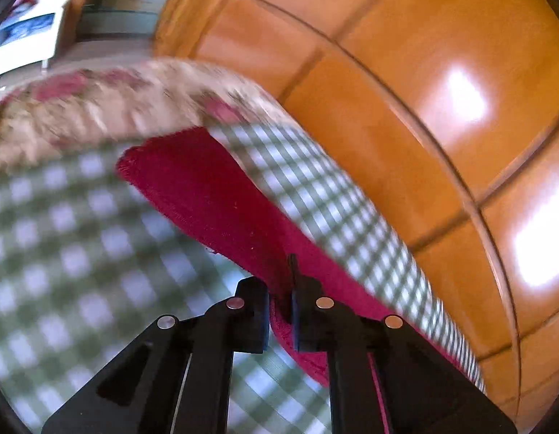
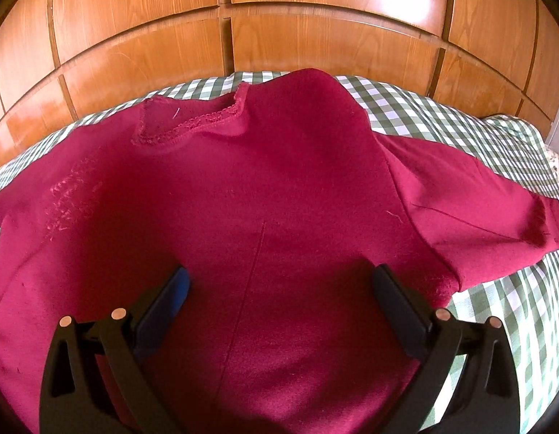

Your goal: Fold small clothes

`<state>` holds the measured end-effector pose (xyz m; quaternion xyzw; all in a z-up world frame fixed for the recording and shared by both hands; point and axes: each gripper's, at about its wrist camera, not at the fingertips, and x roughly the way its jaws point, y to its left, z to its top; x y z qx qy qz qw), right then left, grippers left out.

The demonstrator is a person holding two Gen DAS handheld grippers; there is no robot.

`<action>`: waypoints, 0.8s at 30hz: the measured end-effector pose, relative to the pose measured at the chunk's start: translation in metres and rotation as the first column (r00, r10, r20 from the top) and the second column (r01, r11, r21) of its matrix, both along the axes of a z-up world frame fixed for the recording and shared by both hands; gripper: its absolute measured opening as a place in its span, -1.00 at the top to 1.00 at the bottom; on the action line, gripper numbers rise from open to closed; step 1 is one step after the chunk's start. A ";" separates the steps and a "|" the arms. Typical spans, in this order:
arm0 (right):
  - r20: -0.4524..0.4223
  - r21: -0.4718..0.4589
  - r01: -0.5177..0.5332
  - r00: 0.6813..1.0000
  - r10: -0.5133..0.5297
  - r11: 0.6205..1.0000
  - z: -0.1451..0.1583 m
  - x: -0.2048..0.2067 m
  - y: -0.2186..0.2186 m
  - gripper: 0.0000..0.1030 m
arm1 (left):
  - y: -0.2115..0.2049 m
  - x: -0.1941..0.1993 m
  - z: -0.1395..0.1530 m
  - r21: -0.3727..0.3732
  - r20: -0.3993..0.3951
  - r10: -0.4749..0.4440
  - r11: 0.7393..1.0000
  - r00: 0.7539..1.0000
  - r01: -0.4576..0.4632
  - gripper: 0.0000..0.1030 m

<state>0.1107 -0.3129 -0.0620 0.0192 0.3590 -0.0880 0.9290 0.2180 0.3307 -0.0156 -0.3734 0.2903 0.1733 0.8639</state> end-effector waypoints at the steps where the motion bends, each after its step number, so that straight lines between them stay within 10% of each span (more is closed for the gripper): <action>1: 0.000 0.000 0.000 1.000 0.000 1.000 0.000 0.000 0.000 -0.96 | 0.007 -0.001 -0.001 0.000 -0.013 0.011 1.000 1.000 -0.011 0.86; 9: 0.000 0.001 0.000 1.000 0.000 1.000 0.000 0.000 0.001 -0.96 | 0.002 0.006 -0.020 0.009 -0.066 -0.043 0.999 0.997 0.044 0.81; 13: -0.001 0.000 0.000 1.000 0.000 1.000 0.000 0.000 0.001 -0.96 | 0.008 0.002 -0.018 -0.076 -0.014 -0.026 0.997 1.000 0.025 0.04; 15: 0.000 0.001 0.000 1.000 0.000 1.000 0.000 0.000 0.001 -0.96 | 0.005 0.003 -0.011 -0.032 -0.034 -0.009 0.999 0.999 0.008 0.11; 17: -0.001 0.001 0.000 1.000 0.000 1.000 0.000 0.000 0.001 -0.96 | 0.000 0.007 -0.007 -0.016 -0.050 -0.037 0.999 0.998 0.036 0.72; 24: -0.001 0.000 0.000 1.000 0.000 1.000 0.001 0.000 0.001 -0.96 | -0.023 0.000 0.018 0.083 -0.001 -0.063 0.995 0.998 0.063 0.81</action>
